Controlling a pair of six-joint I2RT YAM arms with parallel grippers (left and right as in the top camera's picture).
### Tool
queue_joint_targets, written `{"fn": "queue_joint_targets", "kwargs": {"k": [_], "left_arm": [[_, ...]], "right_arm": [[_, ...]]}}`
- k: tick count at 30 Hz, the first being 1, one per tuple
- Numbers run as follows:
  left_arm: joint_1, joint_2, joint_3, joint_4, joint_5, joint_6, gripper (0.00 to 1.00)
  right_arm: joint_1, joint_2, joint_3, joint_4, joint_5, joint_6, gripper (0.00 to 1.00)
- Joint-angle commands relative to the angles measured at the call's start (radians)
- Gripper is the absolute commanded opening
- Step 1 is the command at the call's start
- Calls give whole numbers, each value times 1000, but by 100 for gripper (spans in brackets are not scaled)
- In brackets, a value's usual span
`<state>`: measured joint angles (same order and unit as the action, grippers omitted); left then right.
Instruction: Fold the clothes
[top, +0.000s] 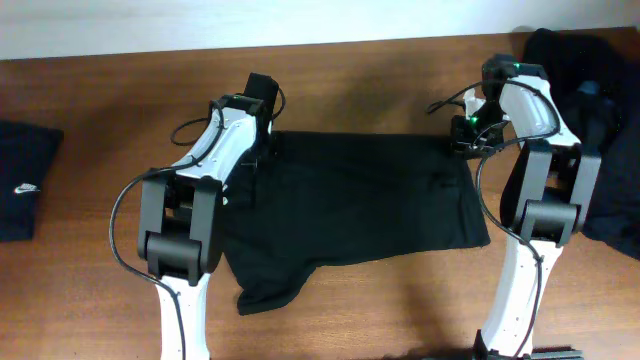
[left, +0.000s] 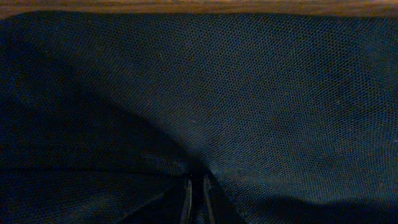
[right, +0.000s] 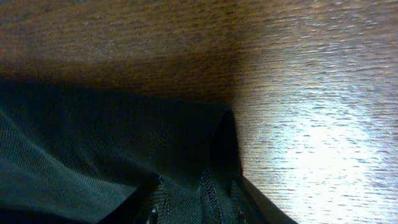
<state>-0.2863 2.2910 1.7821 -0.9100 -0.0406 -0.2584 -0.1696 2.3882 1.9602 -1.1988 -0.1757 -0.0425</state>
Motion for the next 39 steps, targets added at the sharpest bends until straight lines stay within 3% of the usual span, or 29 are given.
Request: {"fn": "queue_joint_targets", "kwargs": {"k": [1,6,11,16,21,28,31,39], "left_arm": [[1,33,-29,13,19,6,9],[1,33,-29,14,19,6,9],[1,33,-29,16,19,5,9],[1,33,-29,16,19,6,9],[1,33,-29,16,19,5,9],[1,33,-29,16,19,5,9],[1,33,-29,16,19,5,9],[1,33,-29,15,19,5,9]], "right_arm": [[-2,-25,-12,2,-39,-10,34],[-2,-25,-7,-5,-42,-10,26],[-2,-25,32,-32,-61,-9,26],[-2,-25,98,-70,-57,-10,43],[-2,-25,154,-114,-56,-9,45],[-2,-25,129,-163,-15,14,43],[-2,-25,90,-140,-16,47,36],[-1,-25,-3,-67,-50,62,36]]}}
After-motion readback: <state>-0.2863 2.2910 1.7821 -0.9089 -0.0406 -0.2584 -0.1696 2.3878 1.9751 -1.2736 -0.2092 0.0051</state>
